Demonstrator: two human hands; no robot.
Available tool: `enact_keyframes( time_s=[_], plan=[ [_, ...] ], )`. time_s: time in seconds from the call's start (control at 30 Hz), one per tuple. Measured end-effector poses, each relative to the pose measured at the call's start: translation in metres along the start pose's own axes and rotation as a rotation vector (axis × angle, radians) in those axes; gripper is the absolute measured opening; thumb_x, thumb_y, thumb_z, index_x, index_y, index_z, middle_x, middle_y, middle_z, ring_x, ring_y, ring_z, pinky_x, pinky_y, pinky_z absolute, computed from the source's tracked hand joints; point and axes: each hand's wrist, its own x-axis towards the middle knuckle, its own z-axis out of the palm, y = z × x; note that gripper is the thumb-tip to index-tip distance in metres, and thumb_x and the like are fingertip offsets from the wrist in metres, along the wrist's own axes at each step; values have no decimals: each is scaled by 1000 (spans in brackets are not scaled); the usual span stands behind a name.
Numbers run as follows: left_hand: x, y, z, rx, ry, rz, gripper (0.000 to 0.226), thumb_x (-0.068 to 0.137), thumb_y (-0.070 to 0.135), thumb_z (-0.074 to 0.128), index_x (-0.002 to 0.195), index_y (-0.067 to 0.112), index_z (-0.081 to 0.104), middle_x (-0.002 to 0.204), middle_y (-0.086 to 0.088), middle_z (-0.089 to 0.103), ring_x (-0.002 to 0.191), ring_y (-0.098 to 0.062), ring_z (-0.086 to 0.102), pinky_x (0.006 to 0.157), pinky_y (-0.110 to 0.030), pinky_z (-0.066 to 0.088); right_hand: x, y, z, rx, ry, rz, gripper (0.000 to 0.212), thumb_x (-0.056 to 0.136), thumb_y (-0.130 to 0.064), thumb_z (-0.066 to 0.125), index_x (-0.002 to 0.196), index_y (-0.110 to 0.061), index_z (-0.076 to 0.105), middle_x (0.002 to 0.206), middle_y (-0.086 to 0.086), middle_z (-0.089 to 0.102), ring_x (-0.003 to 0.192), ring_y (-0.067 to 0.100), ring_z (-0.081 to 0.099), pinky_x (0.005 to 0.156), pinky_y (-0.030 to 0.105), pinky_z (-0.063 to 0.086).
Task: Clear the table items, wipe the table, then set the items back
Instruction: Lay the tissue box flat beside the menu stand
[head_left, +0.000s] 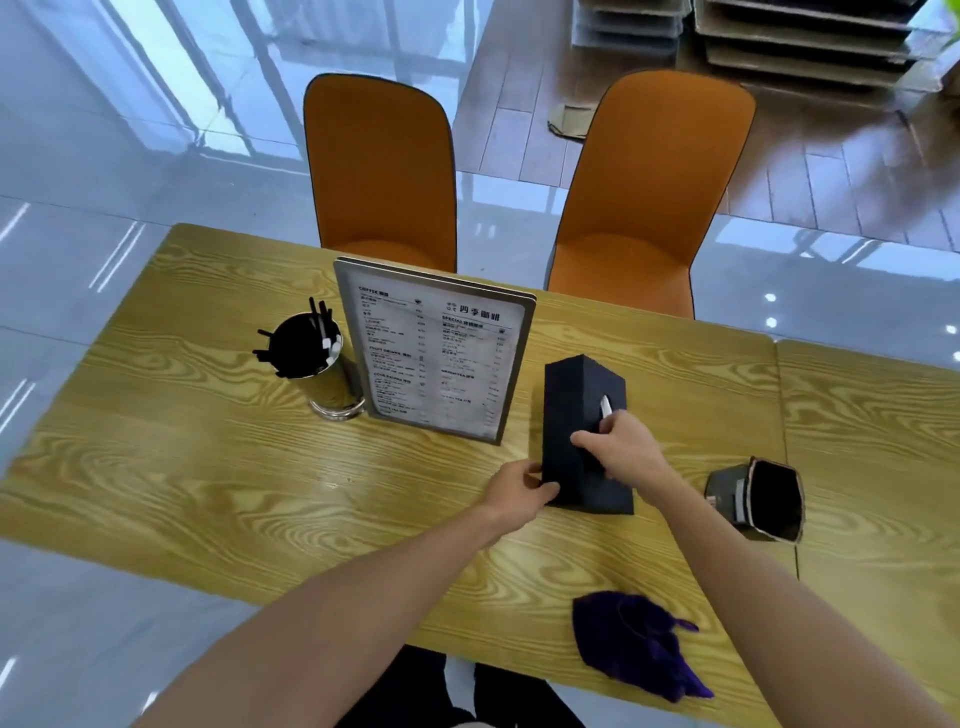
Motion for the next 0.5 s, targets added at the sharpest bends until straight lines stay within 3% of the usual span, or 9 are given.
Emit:
enact_keyframes(
  time_s=[0.1,0.23,0.4,0.5],
  plan=[
    [0,-15,-10,69,26,-93,68,90,43,67,145,10,45,122,-7,64,106,-23,64,89,-35,53,0,-7,5,-404,17,-109,35,84,-34,73,96,-12,49,82,3,56,68,18,52,53,33,38],
    [5,-16,-20,84,92,-101,68,94,43,62,150,11,41,136,-9,57,121,-24,58,102,-31,45,-2,9,10,-825,-14,-233,40,87,-31,71,115,-15,48,115,3,54,103,23,51,66,33,44],
    [13,-4,-23,72,136,-58,71,98,44,57,155,13,29,153,-10,43,137,-24,45,111,-35,38,-9,35,15,-1014,-33,-361,51,92,-26,65,137,-17,43,131,3,51,117,24,49,82,33,51],
    [20,6,-20,94,186,-8,63,100,40,55,154,15,34,155,-6,42,138,-24,45,112,-38,39,-11,40,14,-1004,-7,-392,50,93,-31,64,138,-18,46,133,4,50,119,25,49,93,35,48]
  ],
)
